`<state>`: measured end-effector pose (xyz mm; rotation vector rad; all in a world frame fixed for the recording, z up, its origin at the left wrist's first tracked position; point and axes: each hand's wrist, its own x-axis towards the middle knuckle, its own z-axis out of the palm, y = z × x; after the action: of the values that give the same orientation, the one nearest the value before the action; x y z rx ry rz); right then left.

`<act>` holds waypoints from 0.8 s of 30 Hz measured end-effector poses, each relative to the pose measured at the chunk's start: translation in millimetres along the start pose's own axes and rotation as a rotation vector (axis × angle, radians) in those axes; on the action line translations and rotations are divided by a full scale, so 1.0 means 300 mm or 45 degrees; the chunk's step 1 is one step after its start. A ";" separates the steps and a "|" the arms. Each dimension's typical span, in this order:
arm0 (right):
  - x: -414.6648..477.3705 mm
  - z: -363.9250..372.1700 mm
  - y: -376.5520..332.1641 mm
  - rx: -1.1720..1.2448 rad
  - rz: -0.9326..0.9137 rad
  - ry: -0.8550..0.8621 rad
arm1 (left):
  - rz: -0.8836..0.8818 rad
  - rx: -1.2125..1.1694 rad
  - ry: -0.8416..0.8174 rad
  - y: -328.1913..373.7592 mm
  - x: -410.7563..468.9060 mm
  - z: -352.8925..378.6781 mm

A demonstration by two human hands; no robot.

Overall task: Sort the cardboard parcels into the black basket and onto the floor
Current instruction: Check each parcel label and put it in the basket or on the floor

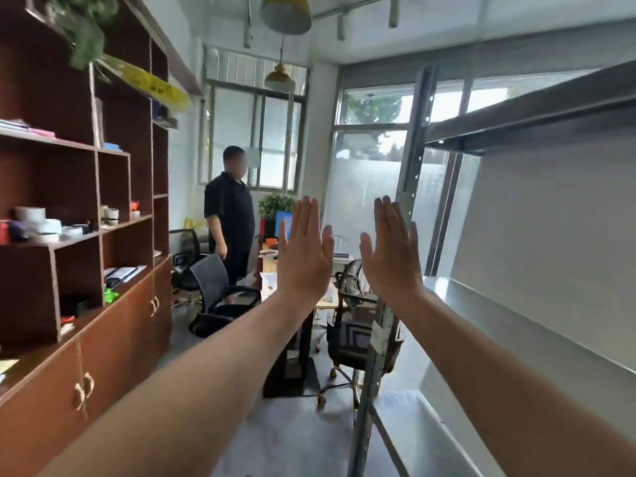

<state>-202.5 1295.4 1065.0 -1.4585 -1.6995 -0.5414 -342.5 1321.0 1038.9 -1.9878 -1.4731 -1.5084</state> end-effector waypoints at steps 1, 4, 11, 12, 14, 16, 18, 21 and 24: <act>0.015 -0.020 0.010 -0.042 0.016 0.040 | 0.039 -0.006 0.004 0.016 0.022 -0.009; 0.032 -0.040 0.029 -0.127 0.102 0.136 | 0.161 -0.072 0.026 0.040 0.048 -0.011; -0.036 0.016 -0.019 -0.335 0.240 0.134 | 0.355 -0.127 -0.130 -0.043 0.008 0.059; -0.045 0.016 -0.025 -0.355 0.264 0.120 | 0.374 -0.131 -0.139 -0.052 0.005 0.065; -0.066 0.009 -0.042 -0.413 0.313 0.110 | 0.389 -0.189 -0.159 -0.063 0.009 0.074; -0.096 -0.008 -0.049 -0.470 0.348 0.119 | 0.410 -0.247 -0.199 -0.055 0.014 0.080; -0.137 -0.043 -0.037 -0.559 0.412 0.116 | 0.439 -0.320 -0.235 -0.019 0.002 0.089; -0.206 -0.114 -0.019 -0.665 0.558 0.134 | 0.501 -0.458 -0.343 0.060 -0.051 0.083; -0.279 -0.198 -0.012 -0.710 0.674 0.130 | 0.590 -0.524 -0.475 0.144 -0.128 0.070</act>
<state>-188.1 1198.8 1033.5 -2.1389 -1.0468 -0.8082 -293.5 1294.0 1013.5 -2.7303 -0.7406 -1.3585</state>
